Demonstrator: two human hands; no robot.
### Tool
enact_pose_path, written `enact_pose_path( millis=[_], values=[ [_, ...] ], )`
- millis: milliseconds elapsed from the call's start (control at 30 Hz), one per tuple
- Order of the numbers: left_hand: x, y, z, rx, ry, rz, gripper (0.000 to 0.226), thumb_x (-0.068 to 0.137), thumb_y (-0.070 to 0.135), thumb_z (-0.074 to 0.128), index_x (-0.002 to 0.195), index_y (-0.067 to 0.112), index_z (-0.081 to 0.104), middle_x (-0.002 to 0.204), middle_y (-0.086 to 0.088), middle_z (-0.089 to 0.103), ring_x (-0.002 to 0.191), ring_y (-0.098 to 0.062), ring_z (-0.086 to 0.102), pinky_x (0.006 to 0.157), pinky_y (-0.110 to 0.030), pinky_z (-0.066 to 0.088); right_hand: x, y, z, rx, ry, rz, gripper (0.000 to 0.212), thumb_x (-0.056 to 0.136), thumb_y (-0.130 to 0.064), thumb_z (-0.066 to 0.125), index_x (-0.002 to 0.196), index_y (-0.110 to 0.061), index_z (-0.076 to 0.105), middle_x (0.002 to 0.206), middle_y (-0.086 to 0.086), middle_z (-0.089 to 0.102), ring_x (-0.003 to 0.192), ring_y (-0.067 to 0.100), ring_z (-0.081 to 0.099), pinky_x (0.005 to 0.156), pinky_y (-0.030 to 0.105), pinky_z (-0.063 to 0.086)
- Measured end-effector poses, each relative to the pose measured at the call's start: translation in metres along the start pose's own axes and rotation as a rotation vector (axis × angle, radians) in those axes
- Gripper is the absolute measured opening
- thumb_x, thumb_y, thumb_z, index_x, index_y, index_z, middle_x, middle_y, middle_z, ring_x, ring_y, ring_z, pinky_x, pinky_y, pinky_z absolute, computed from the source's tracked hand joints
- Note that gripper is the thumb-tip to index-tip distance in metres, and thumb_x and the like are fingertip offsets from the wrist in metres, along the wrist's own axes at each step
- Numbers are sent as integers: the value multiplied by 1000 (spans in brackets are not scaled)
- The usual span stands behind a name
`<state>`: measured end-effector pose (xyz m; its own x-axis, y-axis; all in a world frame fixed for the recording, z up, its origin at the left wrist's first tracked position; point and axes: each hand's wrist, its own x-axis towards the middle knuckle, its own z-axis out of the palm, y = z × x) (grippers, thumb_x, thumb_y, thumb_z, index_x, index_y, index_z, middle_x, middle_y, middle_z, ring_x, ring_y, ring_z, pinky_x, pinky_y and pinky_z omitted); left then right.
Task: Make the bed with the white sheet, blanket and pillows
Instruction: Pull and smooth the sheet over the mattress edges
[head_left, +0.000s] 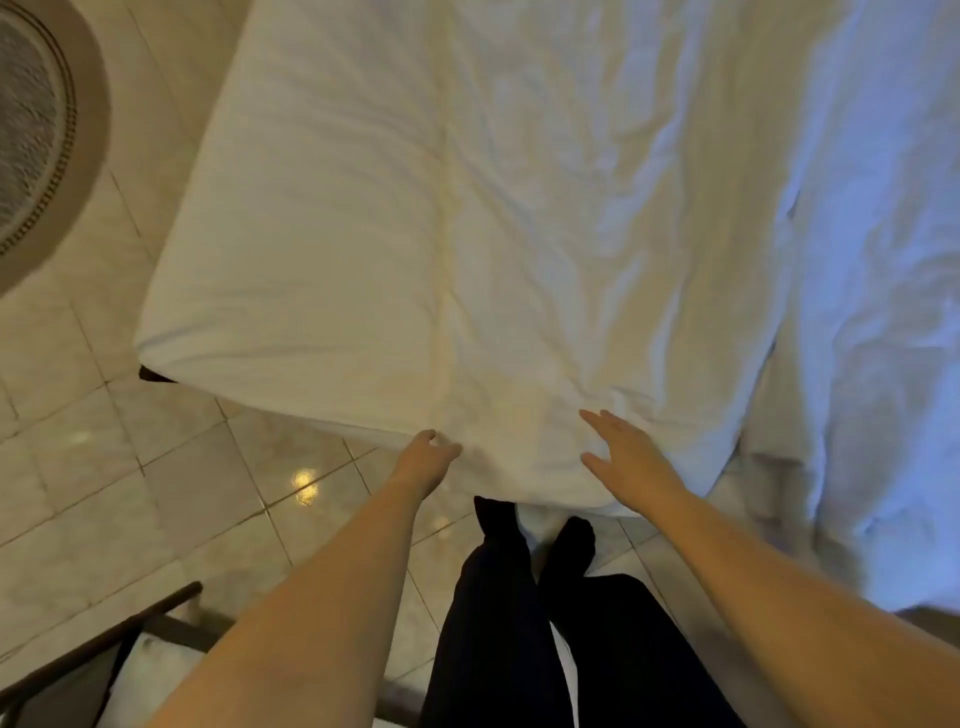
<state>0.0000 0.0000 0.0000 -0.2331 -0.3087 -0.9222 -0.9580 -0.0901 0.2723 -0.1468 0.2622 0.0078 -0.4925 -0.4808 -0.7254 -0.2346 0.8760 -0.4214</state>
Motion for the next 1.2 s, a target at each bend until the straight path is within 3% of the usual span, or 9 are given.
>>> enact_pose_path(
  millis=[133,267,367,433,600,767,867,967,1200],
  values=[
    [23,-10,16,-103,58,1,80,94,35,71,158,11,30,154,-10,43,137,-33,46,110,-44,41,14,21,18,-46,-42,20,67,101,-40,56,159,-39,23,168,-3,14,151,26,22,120,41,28],
    [35,-18,30,-84,229,31,53,89,24,77,133,4,53,126,-10,59,106,-26,56,87,-34,45,15,50,35,-190,-69,-8,77,98,-37,62,160,-34,16,169,-2,8,152,28,16,121,40,25],
    [39,-26,40,-13,181,13,29,91,26,74,107,6,62,107,-9,64,98,-28,61,84,-39,50,10,61,42,-299,-53,-20,95,93,-42,69,161,-35,3,169,-7,-1,154,25,9,117,42,33],
    [40,-32,47,0,146,-2,30,94,29,68,109,4,62,105,-11,66,96,-29,63,89,-45,53,7,64,49,-370,-45,-34,109,87,-49,74,161,-33,-5,169,-5,-6,155,25,5,117,40,33],
    [36,-43,61,-81,185,4,17,99,27,52,98,11,56,92,-6,58,76,-19,53,67,-35,45,1,73,67,-536,3,-45,134,74,-58,81,159,-27,-17,169,3,-14,156,31,-1,124,43,22],
    [20,-51,60,-174,330,97,19,98,27,54,102,10,62,86,-6,62,71,-21,59,74,-46,59,-4,88,82,-569,188,17,104,89,-28,74,162,-26,1,170,5,6,154,32,14,119,49,27],
    [-1,-52,51,-112,421,223,16,98,27,58,96,12,63,83,-4,65,69,-19,61,60,-35,55,-9,82,72,-453,172,-15,83,93,-51,63,160,-21,24,165,5,27,150,32,28,116,46,32],
    [-27,-52,32,-67,496,308,16,97,27,61,88,14,63,79,-4,67,70,-22,62,58,-31,46,-25,64,49,-433,98,-77,60,106,-17,43,161,-17,18,167,4,22,152,27,22,120,39,25],
    [-107,-27,-36,-89,604,377,12,91,27,68,87,16,70,77,1,71,74,-21,68,65,-35,54,-82,-2,-7,-330,78,-185,75,99,9,44,162,-22,15,168,3,16,153,24,22,120,42,28]
  ],
)
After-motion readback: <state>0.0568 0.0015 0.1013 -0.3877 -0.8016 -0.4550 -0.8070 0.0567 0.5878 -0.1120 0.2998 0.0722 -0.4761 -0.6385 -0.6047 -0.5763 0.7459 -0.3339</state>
